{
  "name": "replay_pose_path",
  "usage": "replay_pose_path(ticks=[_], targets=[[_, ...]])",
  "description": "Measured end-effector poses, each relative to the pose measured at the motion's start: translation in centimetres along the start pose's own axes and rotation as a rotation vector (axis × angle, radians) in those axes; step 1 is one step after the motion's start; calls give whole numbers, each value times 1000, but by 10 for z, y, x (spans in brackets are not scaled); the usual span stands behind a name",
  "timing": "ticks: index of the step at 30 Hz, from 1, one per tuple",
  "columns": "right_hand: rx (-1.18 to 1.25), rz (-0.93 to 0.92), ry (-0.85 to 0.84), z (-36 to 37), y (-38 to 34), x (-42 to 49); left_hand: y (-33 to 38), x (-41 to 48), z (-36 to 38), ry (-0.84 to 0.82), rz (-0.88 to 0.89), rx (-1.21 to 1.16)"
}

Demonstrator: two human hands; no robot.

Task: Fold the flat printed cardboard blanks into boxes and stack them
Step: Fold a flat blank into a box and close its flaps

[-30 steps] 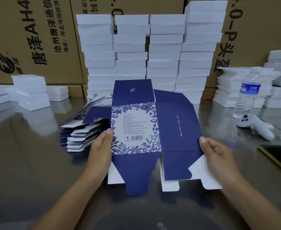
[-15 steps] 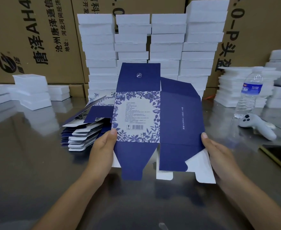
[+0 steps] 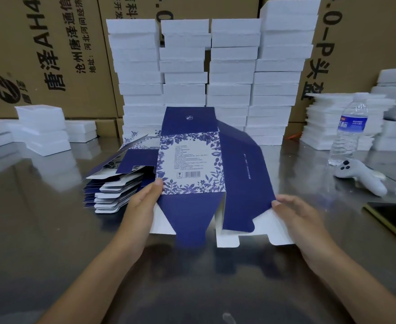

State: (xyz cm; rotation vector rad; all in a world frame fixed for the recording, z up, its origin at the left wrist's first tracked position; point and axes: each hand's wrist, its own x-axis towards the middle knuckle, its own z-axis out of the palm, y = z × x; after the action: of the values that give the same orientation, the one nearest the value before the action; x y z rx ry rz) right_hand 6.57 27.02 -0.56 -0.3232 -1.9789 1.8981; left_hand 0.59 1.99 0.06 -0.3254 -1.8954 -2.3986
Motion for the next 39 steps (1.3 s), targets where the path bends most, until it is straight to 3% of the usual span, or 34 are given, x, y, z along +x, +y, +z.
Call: replay_pose_path(ticks=[7,12,16,24,31,39], targets=[[-466,-222,-247,6,10,-6,1,-6,2,-141,-80,-172],[-553,-250,-390,1,8,-9,-6,-10,10,-254,55,99],[-645,-324,-313,1,11,-8,-15,-11,12,-333,76,245],[-546,-481,-200,7,6,-8,-26,-5,0,-351,163,634],[-551,-540,-109,6,3,-10,-25,-7,1,-459,143,623],[-498,-620,-140,11,3,-18,-21,-9,7,-224,187,597]])
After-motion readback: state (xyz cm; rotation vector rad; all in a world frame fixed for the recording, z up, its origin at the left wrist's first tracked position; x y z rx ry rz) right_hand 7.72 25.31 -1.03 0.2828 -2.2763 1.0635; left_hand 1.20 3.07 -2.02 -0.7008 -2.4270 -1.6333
